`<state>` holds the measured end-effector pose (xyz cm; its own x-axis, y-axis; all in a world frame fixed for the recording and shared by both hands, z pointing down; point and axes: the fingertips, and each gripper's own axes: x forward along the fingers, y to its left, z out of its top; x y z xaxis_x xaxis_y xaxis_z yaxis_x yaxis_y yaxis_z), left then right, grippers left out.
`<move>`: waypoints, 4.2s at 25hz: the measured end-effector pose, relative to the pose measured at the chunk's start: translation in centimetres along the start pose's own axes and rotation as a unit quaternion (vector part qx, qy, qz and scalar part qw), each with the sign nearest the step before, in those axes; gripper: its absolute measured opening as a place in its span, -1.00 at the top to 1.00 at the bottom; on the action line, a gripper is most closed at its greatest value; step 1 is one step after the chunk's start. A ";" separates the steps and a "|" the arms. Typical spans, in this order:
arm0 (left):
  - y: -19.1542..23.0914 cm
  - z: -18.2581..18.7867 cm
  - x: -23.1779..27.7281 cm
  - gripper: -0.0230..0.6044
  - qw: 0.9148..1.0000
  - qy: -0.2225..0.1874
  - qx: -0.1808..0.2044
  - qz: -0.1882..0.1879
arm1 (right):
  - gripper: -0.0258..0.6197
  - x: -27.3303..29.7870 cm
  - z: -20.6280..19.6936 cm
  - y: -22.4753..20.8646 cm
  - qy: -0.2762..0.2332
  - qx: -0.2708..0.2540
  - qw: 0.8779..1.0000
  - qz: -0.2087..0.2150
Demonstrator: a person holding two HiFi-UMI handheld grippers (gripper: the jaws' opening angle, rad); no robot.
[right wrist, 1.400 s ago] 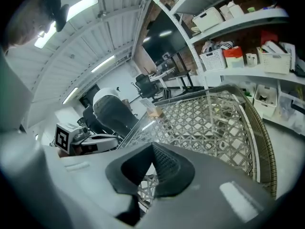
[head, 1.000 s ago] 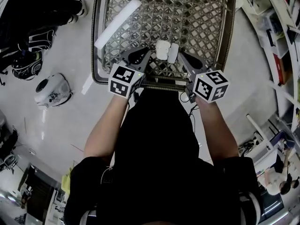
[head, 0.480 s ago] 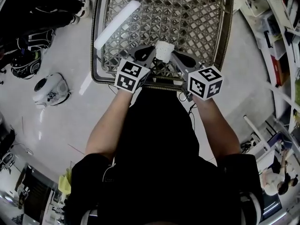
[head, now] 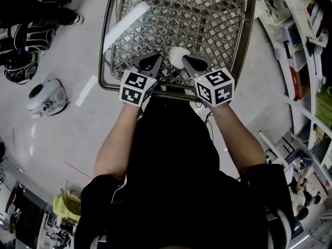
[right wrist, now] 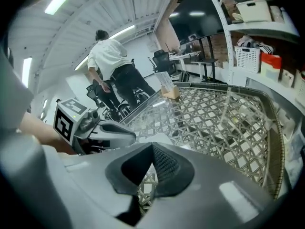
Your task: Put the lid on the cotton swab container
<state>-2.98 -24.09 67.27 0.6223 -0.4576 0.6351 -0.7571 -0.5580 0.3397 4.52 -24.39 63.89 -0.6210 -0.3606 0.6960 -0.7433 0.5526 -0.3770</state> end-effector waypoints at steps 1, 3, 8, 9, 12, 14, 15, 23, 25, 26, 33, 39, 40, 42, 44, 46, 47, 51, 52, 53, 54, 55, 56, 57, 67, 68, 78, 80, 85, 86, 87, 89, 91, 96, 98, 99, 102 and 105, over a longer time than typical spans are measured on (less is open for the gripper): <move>0.0 0.0 -0.3 0.90 1.000 -0.003 0.000 0.001 | 0.89 0.1 -0.1 0.0 0.007 -0.006 1.000 -0.002; 0.2 -0.1 -0.8 0.90 1.000 -0.009 -0.004 0.003 | 0.89 0.4 -0.3 0.0 0.018 -0.016 1.000 -0.006; 0.6 -0.8 -1.5 0.91 1.000 -0.013 -0.017 0.003 | 0.89 0.9 -0.3 0.1 0.035 -0.044 0.998 -0.021; 0.6 -0.9 -1.7 0.90 1.000 -0.013 -0.017 0.004 | 0.89 1.0 -0.3 0.2 0.039 -0.051 0.998 -0.024; 0.7 -1.0 -2.0 0.91 1.000 -0.016 -0.018 0.008 | 0.89 1.2 -0.4 0.3 0.055 -0.071 0.995 -0.031; 0.7 -1.0 -2.1 0.91 1.000 -0.016 -0.019 0.009 | 0.89 1.2 -0.5 0.4 0.065 -0.083 0.994 -0.037; 0.7 -0.9 -2.1 0.91 1.000 -0.016 -0.019 0.009 | 0.89 1.2 -0.5 0.4 0.068 -0.091 0.993 -0.041; 0.2 0.0 -1.9 0.91 1.000 -0.026 -0.013 0.007 | 0.89 1.7 -0.8 0.3 0.098 -0.122 0.986 -0.058; 0.0 0.2 -1.9 0.91 0.999 -0.029 -0.014 0.007 | 0.89 1.8 -0.8 0.3 0.100 -0.119 0.986 -0.058; -0.1 0.2 -2.0 0.91 0.999 -0.030 -0.014 0.007 | 0.89 1.8 -0.8 0.2 0.100 -0.114 0.987 -0.058; -0.3 1.0 -3.4 0.91 0.999 -0.035 -0.030 0.009 | 0.89 2.2 -0.8 -0.4 0.099 -0.082 0.989 -0.065; -1.7 3.2 -6.5 0.91 1.000 -0.029 -0.002 0.001 | 0.89 1.2 -0.2 -0.8 0.060 -0.002 0.995 -0.082; -1.6 3.8 -7.0 0.91 0.999 -0.035 0.001 0.003 | 0.89 0.5 0.5 -0.9 0.042 0.006 0.995 -0.087; -1.6 5.0 -8.2 0.91 0.999 -0.050 0.000 0.008 | 0.89 -1.4 1.6 -0.6 0.008 0.026 0.996 -0.089; -1.9 5.9 -9.4 0.91 0.998 -0.065 0.001 0.011 | 0.89 -3.5 2.6 -0.1 -0.022 0.046 0.995 -0.087; -2.4 6.7 -10.5 0.91 0.997 -0.074 0.006 0.014 | 0.89 -5.6 3.4 0.2 -0.047 0.056 0.994 -0.085; -2.7 7.1 -10.8 0.91 0.997 -0.076 0.010 0.014 | 0.89 -6.6 3.9 0.3 -0.059 0.059 0.993 -0.084; -3.7 8.1 -11.5 0.91 0.997 -0.079 0.016 0.020 | 0.89 -10.3 6.1 0.0 -0.107 0.063 0.989 -0.079; -3.7 8.5 -11.7 0.91 0.996 -0.081 0.014 0.024 | 0.89 -11.1 6.6 -0.1 -0.120 0.062 0.988 -0.078; -3.7 9.0 -12.0 0.91 0.996 -0.085 0.010 0.028 | 0.89 -12.0 7.2 -0.2 -0.135 0.061 0.986 -0.079; -3.7 9.6 -12.3 0.91 0.995 -0.089 0.007 0.032 | 0.90 -12.9 7.9 -0.4 -0.151 0.058 0.984 -0.080; -3.7 10.2 -12.7 0.91 0.995 -0.095 0.005 0.035 | 0.90 -13.8 8.5 -0.5 -0.167 0.055 0.981 -0.081; -3.8 10.9 -13.1 0.91 0.994 -0.100 0.006 0.038 | 0.90 -14.8 9.1 -0.6 -0.184 0.051 0.978 -0.082; -3.9 11.5 -13.6 0.91 0.994 -0.105 0.008 0.040 | 0.90 -15.8 9.6 -0.7 -0.200 0.050 0.975 -0.081; -6.8 18.9 -19.3 0.91 0.976 -0.200 0.047 0.072 | 0.90 -24.8 14.0 0.0 -0.305 0.010 0.950 -0.058; -7.1 19.6 -19.8 0.91 0.974 -0.207 0.056 0.077 | 0.90 -25.8 14.8 0.2 -0.316 0.002 0.947 -0.058; -11.3 25.3 -23.3 0.91 0.951 -0.249 0.150 0.102 | 0.90 -34.5 20.3 3.3 -0.423 -0.078 0.899 -0.078; -12.4 26.0 -24.3 0.91 0.946 -0.265 0.155 0.102 | 0.90 -35.8 20.3 4.0 -0.436 -0.093 0.892 -0.080; -13.7 27.4 -26.9 0.91 0.936 -0.298 0.154 0.103 | 0.90 -37.7 20.3 5.0 -0.454 -0.116 0.879 -0.084; -13.7 27.6 -27.2 0.91 0.936 -0.301 0.152 0.104 | 0.90 -37.8 20.3 5.0 -0.455 -0.117 0.878 -0.085; -13.7 27.7 -27.5 0.91 0.936 -0.302 0.150 0.104 | 0.90 -37.8 20.2 4.9 -0.457 -0.118 0.877 -0.087; -13.7 27.8 -28.0 0.91 0.934 -0.306 0.149 0.107 | 0.90 -37.9 20.0 4.7 -0.458 -0.118 0.876 -0.095; -13.5 27.7 -28.2 0.91 0.932 -0.308 0.151 0.116 | 0.90 -37.6 19.7 4.5 -0.456 -0.120 0.877 -0.098; -12.5 26.8 -27.6 0.91 0.936 -0.297 0.142 0.122 | 0.90 -36.2 19.3 4.9 -0.439 -0.133 0.884 -0.091; -12.4 26.8 -27.2 0.91 0.937 -0.295 0.142 0.121 | 0.90 -35.9 19.4 4.8 -0.436 -0.131 0.886 -0.089; -12.3 26.8 -27.1 0.91 0.937 -0.295 0.142 0.120 | 0.90 -35.8 19.5 4.7 -0.435 -0.130 0.887 -0.089; -12.1 26.8 -26.8 0.91 0.939 -0.292 0.139 0.118 | 0.90 -35.6 19.8 4.7 -0.431 -0.128 0.889 -0.091; -11.8 26.6 -26.7 0.91 0.940 -0.290 0.138 0.117 | 0.90 -35.2 19.8 4.6 -0.428 -0.122 0.891 -0.091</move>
<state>-5.40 -23.73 27.81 0.5098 -0.8458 0.1571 -0.8560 -0.5169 -0.0049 18.01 -24.03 25.48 -0.5352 -0.8443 -0.0274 -0.8401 0.5353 -0.0879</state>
